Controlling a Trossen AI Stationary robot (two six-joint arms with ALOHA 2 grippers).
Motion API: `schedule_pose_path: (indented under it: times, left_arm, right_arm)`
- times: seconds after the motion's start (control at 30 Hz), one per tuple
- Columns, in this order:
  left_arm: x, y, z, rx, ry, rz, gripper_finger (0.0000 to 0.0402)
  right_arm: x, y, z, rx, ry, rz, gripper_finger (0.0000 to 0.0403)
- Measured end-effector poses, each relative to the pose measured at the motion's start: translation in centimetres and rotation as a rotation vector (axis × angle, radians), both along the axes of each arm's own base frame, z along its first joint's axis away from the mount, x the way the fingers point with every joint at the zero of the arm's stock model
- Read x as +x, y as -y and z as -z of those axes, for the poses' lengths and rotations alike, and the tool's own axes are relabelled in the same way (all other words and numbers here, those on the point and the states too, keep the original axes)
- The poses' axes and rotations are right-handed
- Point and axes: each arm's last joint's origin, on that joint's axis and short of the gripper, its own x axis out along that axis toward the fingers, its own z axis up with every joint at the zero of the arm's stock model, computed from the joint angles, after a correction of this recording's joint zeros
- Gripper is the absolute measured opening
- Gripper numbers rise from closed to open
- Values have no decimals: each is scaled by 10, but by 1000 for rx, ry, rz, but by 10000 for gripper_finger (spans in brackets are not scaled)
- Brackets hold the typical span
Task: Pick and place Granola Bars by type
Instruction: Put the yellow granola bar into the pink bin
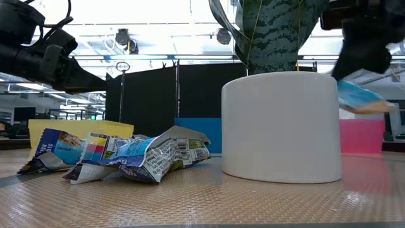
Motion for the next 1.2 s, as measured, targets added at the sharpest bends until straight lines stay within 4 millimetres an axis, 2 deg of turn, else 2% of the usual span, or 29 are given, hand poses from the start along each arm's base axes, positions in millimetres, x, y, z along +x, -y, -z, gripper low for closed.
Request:
schedule_pose_path:
  times: [0.2, 0.43, 0.5, 0.6, 0.73, 0.87, 1.0, 1.1, 1.2]
  left_arm:
    - [0, 0, 0, 16, -5, 3, 173]
    - [0, 0, 0, 20, -4, 3, 173]
    - [0, 0, 0, 20, -2, 3, 173]
    - [0, 0, 0, 20, -1, 3, 173]
    - [0, 0, 0, 26, -3, 4, 173]
    - [0, 0, 0, 33, -5, 5, 173]
    - [0, 0, 0, 30, -4, 5, 173]
    - [0, 0, 0, 26, -3, 4, 173]
    - [0, 0, 0, 26, -6, 4, 173]
  right_arm:
    - [-15, 26, -18, -206, 55, 62, 0]
    - [-29, 78, -40, -482, 47, 204, 0]
    - [-34, 94, -43, -521, 17, 255, 0]
    - [-37, 116, -45, -491, -38, 276, 0]
    - [-36, 141, -36, -392, -105, 250, 0]
    - [-29, 160, -13, -291, -82, 196, 0]
    - [-31, 172, 6, -293, -126, 229, 3]
    - [-34, 176, 11, -308, -168, 252, 24]
    - [-35, 176, 10, -302, -154, 250, 61]
